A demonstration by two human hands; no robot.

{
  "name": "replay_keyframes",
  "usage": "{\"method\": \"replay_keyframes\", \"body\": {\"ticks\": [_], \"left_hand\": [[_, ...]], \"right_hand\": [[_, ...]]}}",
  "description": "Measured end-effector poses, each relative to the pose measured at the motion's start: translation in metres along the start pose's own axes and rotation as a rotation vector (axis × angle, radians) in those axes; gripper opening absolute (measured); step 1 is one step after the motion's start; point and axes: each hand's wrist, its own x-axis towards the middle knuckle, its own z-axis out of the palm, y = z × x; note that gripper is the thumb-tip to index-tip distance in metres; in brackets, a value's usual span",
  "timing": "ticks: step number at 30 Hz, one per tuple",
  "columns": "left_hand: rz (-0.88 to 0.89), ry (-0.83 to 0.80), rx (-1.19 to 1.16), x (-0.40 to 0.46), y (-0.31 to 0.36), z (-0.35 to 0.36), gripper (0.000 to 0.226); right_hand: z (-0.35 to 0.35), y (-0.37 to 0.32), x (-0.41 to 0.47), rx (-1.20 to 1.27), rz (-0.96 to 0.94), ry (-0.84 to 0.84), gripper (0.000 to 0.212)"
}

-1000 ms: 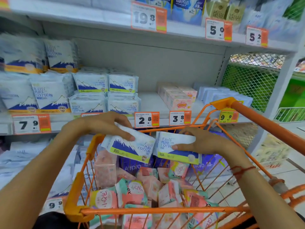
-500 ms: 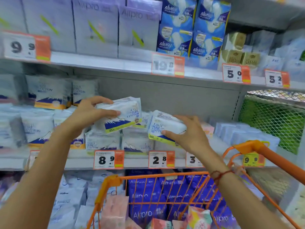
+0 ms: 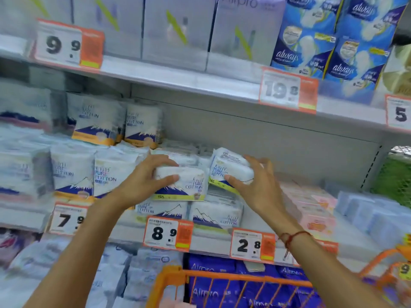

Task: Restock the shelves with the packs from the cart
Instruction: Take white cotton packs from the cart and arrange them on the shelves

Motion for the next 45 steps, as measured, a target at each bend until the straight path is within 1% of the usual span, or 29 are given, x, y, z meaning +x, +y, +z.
{"method": "replay_keyframes", "body": {"ticks": [2,3,5,7,10,12,14,16,18,19,21,24,26,27,29,31,32,33,34,35,36,37,38,39,40,41,42,43,45], "left_hand": [[0.030,0.029,0.120,0.001,-0.010,-0.005,0.023],[0.029,0.037,0.202,0.002,-0.015,-0.009,0.028],[-0.005,0.002,0.336,0.002,-0.018,-0.014,0.047],[-0.037,0.005,0.389,-0.002,-0.013,-0.011,0.061],[-0.084,0.110,0.452,-0.006,0.000,-0.001,0.064],[-0.109,0.138,0.505,-0.005,0.006,0.002,0.065],[-0.137,0.130,0.554,-0.003,0.011,0.003,0.066],[-0.149,0.106,0.610,-0.001,0.015,0.004,0.073],[-0.143,0.092,0.633,0.001,0.023,0.004,0.081],[-0.136,0.092,0.608,0.002,0.029,0.005,0.082],[-0.107,0.097,0.514,0.005,0.047,0.007,0.074],[-0.037,0.040,0.409,0.001,0.083,0.019,0.058],[-0.013,-0.043,0.418,-0.007,0.106,0.032,0.050],[-0.012,-0.086,0.443,-0.013,0.116,0.041,0.046],[-0.012,-0.175,0.503,-0.026,0.127,0.059,0.038],[-0.001,-0.305,0.554,-0.041,0.132,0.077,0.029],[-0.004,-0.389,0.577,-0.050,0.133,0.085,0.025],[-0.017,-0.493,0.593,-0.059,0.132,0.093,0.022],[-0.027,-0.619,0.596,-0.070,0.132,0.100,0.020],[-0.028,-0.764,0.587,-0.081,0.129,0.108,0.020],[-0.030,-0.914,0.564,-0.092,0.126,0.115,0.021],[-0.048,-1.058,0.529,-0.102,0.122,0.122,0.024],[-0.086,-1.181,0.488,-0.111,0.118,0.128,0.026],[-0.125,-1.263,0.457,-0.118,0.115,0.132,0.029],[-0.146,-1.312,0.451,-0.124,0.112,0.136,0.032],[-0.144,-1.341,0.470,-0.129,0.111,0.140,0.034],[-0.134,-1.367,0.504,-0.133,0.110,0.143,0.037],[-0.116,-1.405,0.546,-0.136,0.109,0.146,0.041],[-0.093,-1.494,0.639,-0.141,0.108,0.150,0.048]], "right_hand": [[0.010,-0.001,-0.001,-0.028,-0.011,-0.067,0.079],[0.015,0.001,-0.002,-0.010,-0.010,-0.105,0.080],[0.022,0.006,-0.008,0.034,-0.033,-0.144,0.073],[0.025,0.010,-0.011,0.043,-0.070,-0.150,0.063],[0.022,0.013,-0.009,0.103,-0.058,-0.175,0.058],[0.018,0.013,-0.007,0.154,-0.044,-0.217,0.060],[0.015,0.015,-0.007,0.170,-0.030,-0.253,0.065],[0.010,0.018,-0.009,0.134,-0.023,-0.230,0.073],[0.003,0.021,-0.014,0.122,-0.033,-0.161,0.076],[-0.002,0.022,-0.016,0.124,-0.034,-0.125,0.075],[-0.014,0.025,-0.024,0.106,-0.016,-0.069,0.068],[-0.031,0.030,-0.039,0.072,0.018,-0.031,0.042],[-0.039,0.033,-0.050,0.043,0.039,-0.070,0.017],[-0.042,0.034,-0.058,0.009,0.050,-0.113,0.010],[-0.049,0.039,-0.074,-0.059,0.059,-0.189,0.010],[-0.056,0.044,-0.089,-0.088,0.064,-0.250,0.011],[-0.060,0.048,-0.096,-0.104,0.071,-0.320,0.011],[-0.063,0.052,-0.103,-0.112,0.092,-0.433,0.009],[-0.066,0.055,-0.111,-0.105,0.122,-0.574,0.008],[-0.069,0.058,-0.120,-0.090,0.154,-0.692,0.012],[-0.071,0.060,-0.128,-0.065,0.176,-0.733,0.017],[-0.075,0.062,-0.135,-0.036,0.183,-0.688,0.020],[-0.078,0.063,-0.142,-0.011,0.180,-0.577,0.023],[-0.082,0.063,-0.148,0.008,0.177,-0.475,0.026],[-0.085,0.062,-0.154,0.014,0.183,-0.452,0.028],[-0.086,0.063,-0.159,0.000,0.198,-0.528,0.027],[-0.085,0.061,-0.164,-0.046,0.221,-0.697,0.024],[-0.081,0.059,-0.170,-0.122,0.245,-0.908,0.023],[-0.069,0.054,-0.184,-0.268,0.280,-1.299,0.039]]}}
